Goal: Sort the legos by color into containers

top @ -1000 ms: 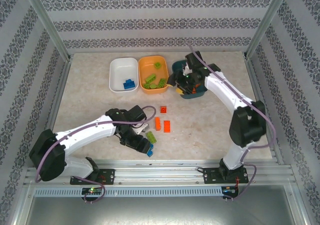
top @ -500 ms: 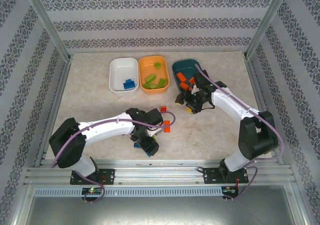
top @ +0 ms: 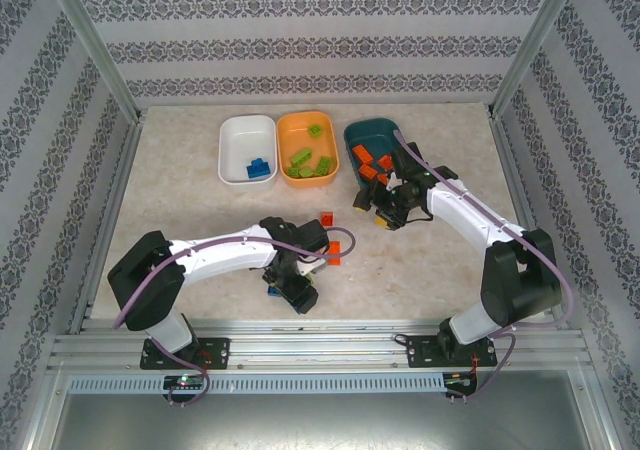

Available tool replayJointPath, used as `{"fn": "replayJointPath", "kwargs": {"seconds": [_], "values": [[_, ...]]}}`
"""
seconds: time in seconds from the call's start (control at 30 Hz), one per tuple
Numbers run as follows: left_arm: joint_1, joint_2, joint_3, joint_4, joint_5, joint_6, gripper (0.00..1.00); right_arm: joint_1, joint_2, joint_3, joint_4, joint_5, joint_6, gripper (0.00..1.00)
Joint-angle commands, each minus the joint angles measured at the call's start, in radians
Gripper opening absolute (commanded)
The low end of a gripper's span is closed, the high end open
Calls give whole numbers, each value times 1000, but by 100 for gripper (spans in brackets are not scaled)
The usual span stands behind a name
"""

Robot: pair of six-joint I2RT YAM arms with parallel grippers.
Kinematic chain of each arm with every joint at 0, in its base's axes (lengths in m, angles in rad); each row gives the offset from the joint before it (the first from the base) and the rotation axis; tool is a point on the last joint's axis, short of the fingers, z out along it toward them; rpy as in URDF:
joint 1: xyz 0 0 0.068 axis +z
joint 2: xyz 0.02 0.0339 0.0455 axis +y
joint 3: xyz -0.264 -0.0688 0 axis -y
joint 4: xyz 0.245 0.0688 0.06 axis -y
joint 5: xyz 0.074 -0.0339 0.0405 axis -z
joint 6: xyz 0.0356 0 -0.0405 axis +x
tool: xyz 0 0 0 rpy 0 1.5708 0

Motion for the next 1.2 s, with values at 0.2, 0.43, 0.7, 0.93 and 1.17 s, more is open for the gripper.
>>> {"fn": "replayJointPath", "kwargs": {"seconds": [0.2,0.43,0.7,0.93,1.17], "values": [[-53,45,-9,12,4,20,78,-13,-47,-21,-17,24,-17,67],[-53,66,-10,25,-30,0,78,-23,-62,-23,-35,23,-30,68],[-53,100,-2,56,-20,-31,81,-35,-76,-20,-56,21,-46,68],[-53,122,8,59,-30,-45,76,-51,-87,-20,-68,16,-58,68],[-53,91,28,14,-51,-63,68,-59,-99,-30,-59,4,-57,68]]}}
